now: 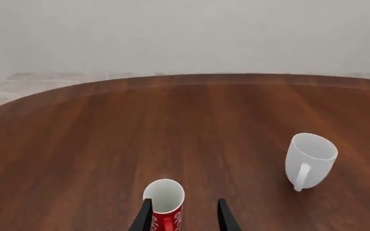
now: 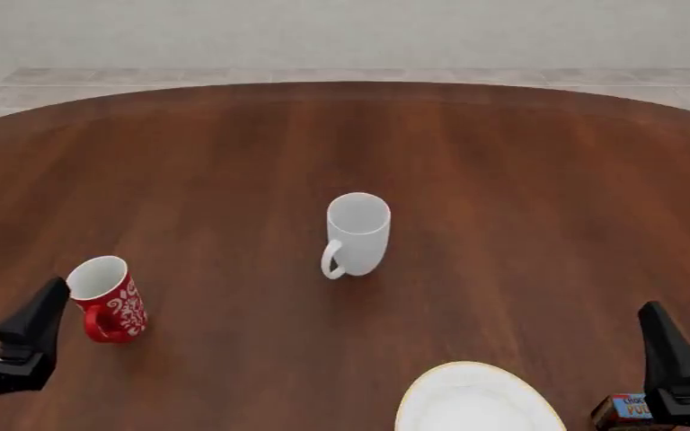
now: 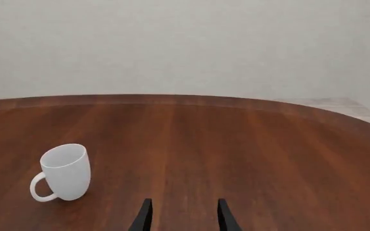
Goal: Put the white mug on the plate.
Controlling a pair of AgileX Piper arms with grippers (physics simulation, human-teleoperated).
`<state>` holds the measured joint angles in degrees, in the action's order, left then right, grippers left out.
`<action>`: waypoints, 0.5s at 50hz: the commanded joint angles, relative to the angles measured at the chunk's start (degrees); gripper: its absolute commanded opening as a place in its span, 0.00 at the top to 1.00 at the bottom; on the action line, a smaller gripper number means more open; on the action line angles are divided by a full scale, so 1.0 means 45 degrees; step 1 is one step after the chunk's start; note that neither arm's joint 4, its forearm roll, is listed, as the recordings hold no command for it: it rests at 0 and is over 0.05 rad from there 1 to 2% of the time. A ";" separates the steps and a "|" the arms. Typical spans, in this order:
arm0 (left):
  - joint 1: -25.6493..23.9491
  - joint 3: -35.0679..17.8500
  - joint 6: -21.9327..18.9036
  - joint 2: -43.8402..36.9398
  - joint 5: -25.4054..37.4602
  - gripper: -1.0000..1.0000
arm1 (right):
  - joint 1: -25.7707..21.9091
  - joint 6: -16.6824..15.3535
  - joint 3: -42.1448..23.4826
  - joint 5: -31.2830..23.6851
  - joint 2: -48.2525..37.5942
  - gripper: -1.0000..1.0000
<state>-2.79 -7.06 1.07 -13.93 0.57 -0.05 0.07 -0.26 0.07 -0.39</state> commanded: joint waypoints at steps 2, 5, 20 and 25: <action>-0.0523 -0.1644 -0.0051 -0.2250 0.1091 0.00 | 0.0013 -0.0018 0.0009 0.0020 -0.0012 0.00; -0.0674 -0.2072 -0.0338 -0.2121 0.1329 0.00 | 0.0015 -0.0020 0.0009 0.0020 -0.0014 0.00; -0.2083 -0.4116 -0.0488 -0.4950 0.1465 0.00 | 0.0014 -0.0020 0.0009 0.0020 -0.0013 0.00; -0.2688 -0.4658 -0.0974 -0.5704 0.1338 0.00 | 0.0013 -0.0022 0.0009 0.0020 -0.0016 0.00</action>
<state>-10.86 -22.86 -1.28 -32.63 6.53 -0.06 0.07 -0.26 0.07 -0.38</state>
